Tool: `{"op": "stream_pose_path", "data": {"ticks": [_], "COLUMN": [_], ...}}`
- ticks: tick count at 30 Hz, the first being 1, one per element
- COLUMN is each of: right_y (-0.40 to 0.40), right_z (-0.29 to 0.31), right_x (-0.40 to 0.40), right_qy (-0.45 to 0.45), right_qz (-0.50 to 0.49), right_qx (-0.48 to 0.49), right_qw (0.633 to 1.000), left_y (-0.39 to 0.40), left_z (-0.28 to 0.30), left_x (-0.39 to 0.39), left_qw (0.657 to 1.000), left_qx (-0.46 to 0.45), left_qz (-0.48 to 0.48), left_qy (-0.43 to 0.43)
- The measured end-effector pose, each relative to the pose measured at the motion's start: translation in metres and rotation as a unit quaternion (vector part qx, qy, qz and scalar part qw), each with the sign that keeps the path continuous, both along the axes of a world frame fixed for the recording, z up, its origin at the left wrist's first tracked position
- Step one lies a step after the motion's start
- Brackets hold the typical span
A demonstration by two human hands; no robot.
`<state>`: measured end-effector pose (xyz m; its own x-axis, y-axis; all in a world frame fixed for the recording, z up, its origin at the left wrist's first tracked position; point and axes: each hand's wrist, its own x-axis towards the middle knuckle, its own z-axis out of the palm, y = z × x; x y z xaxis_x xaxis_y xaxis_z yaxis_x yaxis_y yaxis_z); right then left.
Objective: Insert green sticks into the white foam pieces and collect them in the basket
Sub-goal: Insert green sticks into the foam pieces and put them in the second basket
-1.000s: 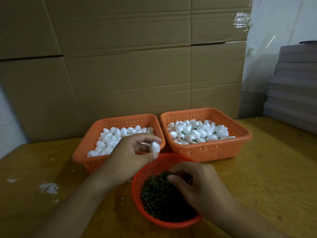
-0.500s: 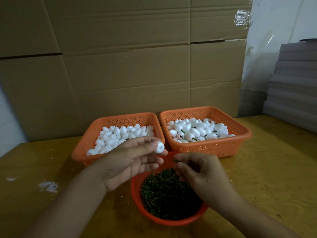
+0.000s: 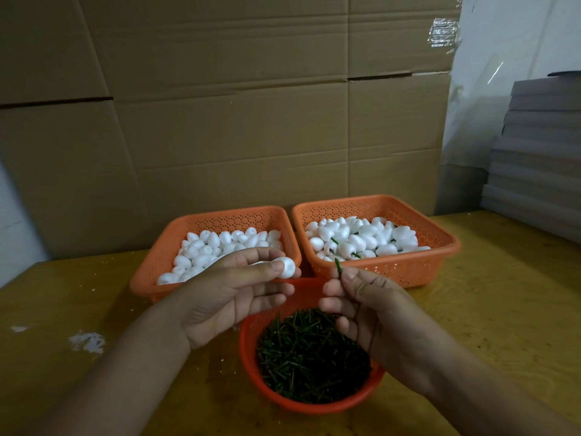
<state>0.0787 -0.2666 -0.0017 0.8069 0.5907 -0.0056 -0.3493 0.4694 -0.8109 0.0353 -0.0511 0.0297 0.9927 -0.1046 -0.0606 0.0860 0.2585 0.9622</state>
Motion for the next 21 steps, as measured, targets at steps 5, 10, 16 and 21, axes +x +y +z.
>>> {"op": "stream_pose_path", "data": {"ticks": [5,10,16,21], "right_y": [0.001,0.005,0.004,0.003], "right_z": [-0.002,-0.016,-0.025,-0.024], "right_x": [-0.002,-0.004,-0.001,-0.001], "right_qy": [-0.077,-0.347,-0.408,-0.439], "right_qz": [-0.018,-0.208,-0.248,-0.264], "right_qx": [-0.043,-0.253,-0.271,-0.300], "right_qw": [0.996,0.879,0.836,0.805], "left_y": [-0.002,-0.003,-0.006,-0.007], "left_z": [0.001,-0.001,-0.003,-0.003], "left_x": [-0.001,-0.002,-0.003,-0.002], "left_qw": [1.000,0.997,0.986,0.983], "left_qx": [0.026,0.077,0.160,0.176], "left_qz": [-0.002,0.016,0.035,0.043], "left_qy": [-0.002,-0.011,-0.032,-0.042]}}
